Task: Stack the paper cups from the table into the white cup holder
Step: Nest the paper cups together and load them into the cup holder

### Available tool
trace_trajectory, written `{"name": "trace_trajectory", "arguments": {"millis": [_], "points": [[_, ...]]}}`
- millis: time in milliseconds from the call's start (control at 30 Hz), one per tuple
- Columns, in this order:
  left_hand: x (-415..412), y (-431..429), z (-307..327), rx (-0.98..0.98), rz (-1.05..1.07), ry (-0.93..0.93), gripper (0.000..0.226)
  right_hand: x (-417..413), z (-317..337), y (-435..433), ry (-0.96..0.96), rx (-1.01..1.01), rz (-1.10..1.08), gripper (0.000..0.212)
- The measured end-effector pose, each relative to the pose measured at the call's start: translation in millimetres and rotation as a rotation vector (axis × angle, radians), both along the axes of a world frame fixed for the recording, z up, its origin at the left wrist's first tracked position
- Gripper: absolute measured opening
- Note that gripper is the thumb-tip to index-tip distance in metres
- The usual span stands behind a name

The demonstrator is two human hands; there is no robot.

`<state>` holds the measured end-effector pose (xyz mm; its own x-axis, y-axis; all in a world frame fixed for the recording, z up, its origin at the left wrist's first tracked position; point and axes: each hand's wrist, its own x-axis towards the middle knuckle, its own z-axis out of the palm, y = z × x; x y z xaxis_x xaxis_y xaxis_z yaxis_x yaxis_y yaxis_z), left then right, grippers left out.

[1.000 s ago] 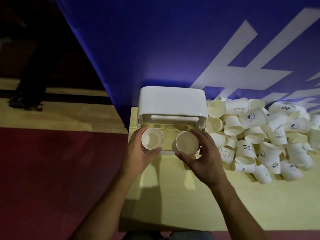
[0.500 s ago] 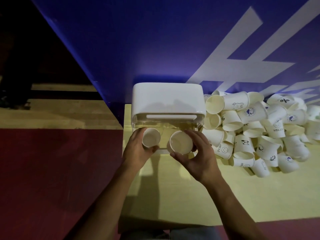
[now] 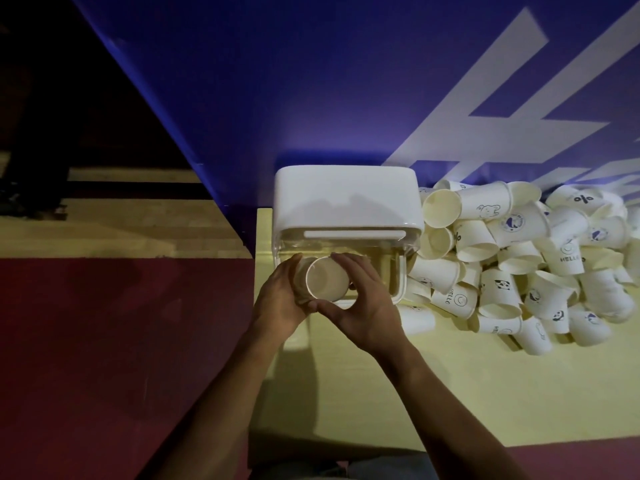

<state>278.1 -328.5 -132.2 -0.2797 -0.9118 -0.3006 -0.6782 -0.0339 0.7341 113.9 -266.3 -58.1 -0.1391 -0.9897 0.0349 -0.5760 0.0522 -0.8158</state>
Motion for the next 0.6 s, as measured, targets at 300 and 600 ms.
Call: {"name": "trace_trajectory", "arguments": {"millis": [300,600], "points": [[22,11,3,0.071,0.154,0.257,0.06,14,-43,-22,0.201,0.114,0.082,0.089],[6,1,10,0.087,0.041,0.118,0.05,11,-55,-22,0.095,0.191,0.116,0.07]]}}
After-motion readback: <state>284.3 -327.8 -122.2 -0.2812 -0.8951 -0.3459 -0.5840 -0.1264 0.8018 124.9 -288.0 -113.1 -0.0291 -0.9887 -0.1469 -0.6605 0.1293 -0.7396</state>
